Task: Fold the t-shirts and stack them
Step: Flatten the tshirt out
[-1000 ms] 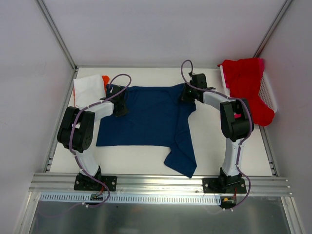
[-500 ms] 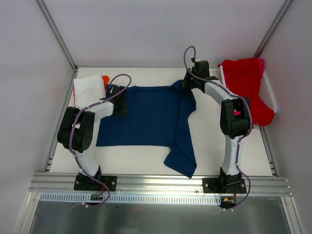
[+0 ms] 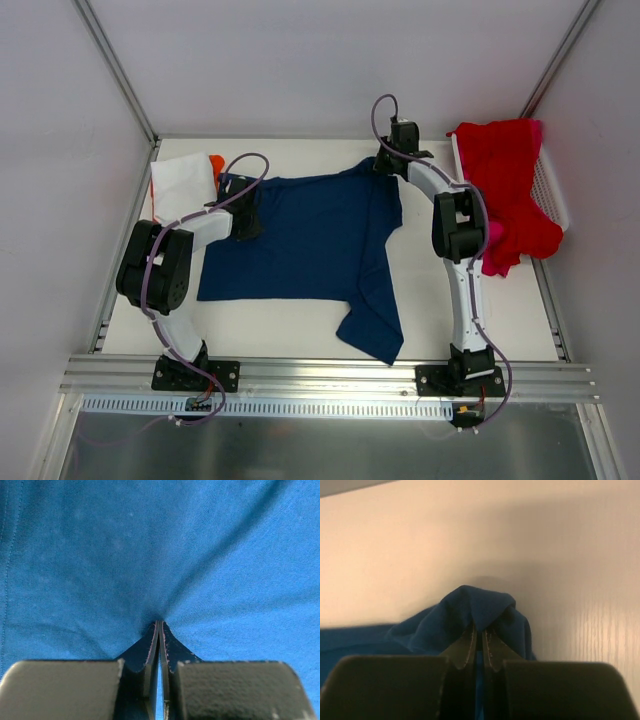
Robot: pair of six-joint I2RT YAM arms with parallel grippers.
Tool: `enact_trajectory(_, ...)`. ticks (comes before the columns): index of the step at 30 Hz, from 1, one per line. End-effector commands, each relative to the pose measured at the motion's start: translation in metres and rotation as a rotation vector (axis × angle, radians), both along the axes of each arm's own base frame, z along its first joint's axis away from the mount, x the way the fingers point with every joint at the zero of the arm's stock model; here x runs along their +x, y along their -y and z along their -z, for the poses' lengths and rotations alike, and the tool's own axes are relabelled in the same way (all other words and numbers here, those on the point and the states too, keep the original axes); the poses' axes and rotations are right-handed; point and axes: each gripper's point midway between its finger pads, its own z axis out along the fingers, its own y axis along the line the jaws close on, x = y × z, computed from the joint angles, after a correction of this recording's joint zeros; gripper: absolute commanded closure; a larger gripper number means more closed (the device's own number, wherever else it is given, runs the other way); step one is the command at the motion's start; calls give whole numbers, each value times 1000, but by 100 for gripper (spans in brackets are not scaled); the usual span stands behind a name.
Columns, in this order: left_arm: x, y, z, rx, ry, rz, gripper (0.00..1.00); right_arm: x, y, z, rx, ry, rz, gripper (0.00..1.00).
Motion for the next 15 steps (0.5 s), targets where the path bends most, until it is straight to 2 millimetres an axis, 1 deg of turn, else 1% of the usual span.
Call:
enact_trajectory(1, -22, -8, 8, 20, -73, 25, 100, 38, 13, -33, 31, 109, 88, 98)
enact_trajectory(2, -22, -9, 9, 20, -74, 23, 100, 47, 16, -36, 32, 129, 105, 89)
enact_trajectory(3, -22, -9, 8, 19, -71, 23, 100, 52, 17, -38, 29, 141, 114, 81)
enact_trajectory(4, -22, -8, 8, 19, -72, 25, 100, 56, 18, -40, 29, 152, 119, 66)
enact_trajectory(5, -22, -8, 8, 19, -72, 27, 100, 64, 29, -44, 3, 181, 170, 34)
enact_trajectory(6, -22, -8, 8, 20, -71, 26, 100, 68, 32, -45, -1, 197, 184, 23)
enact_trajectory(7, -21, -8, 7, 18, -70, 27, 100, 71, 34, -48, 0, 214, 195, 9)
enact_trajectory(8, -21, -8, 7, 18, -69, 25, 100, 78, 38, -56, 4, 254, 215, 1)
enact_trajectory(9, -22, -8, 8, 19, -73, 25, 100, 80, 40, -57, 1, 268, 225, 1)
enact_trajectory(10, -21, -8, 8, 17, -69, 27, 100, 83, 40, -65, 5, 301, 231, 0)
enact_trajectory(11, -21, -8, 8, 18, -69, 27, 100, 88, 42, -75, 11, 341, 242, 1)
enact_trajectory(13, -21, -8, 8, 18, -69, 29, 100, 86, 41, -95, 17, 380, 243, 1)
enact_trajectory(14, -22, -8, 8, 18, -70, 27, 100, 85, 38, -109, 21, 411, 232, 1)
enact_trajectory(15, -21, -8, 7, 17, -66, 27, 100, 76, 38, -132, 23, 437, 228, 0)
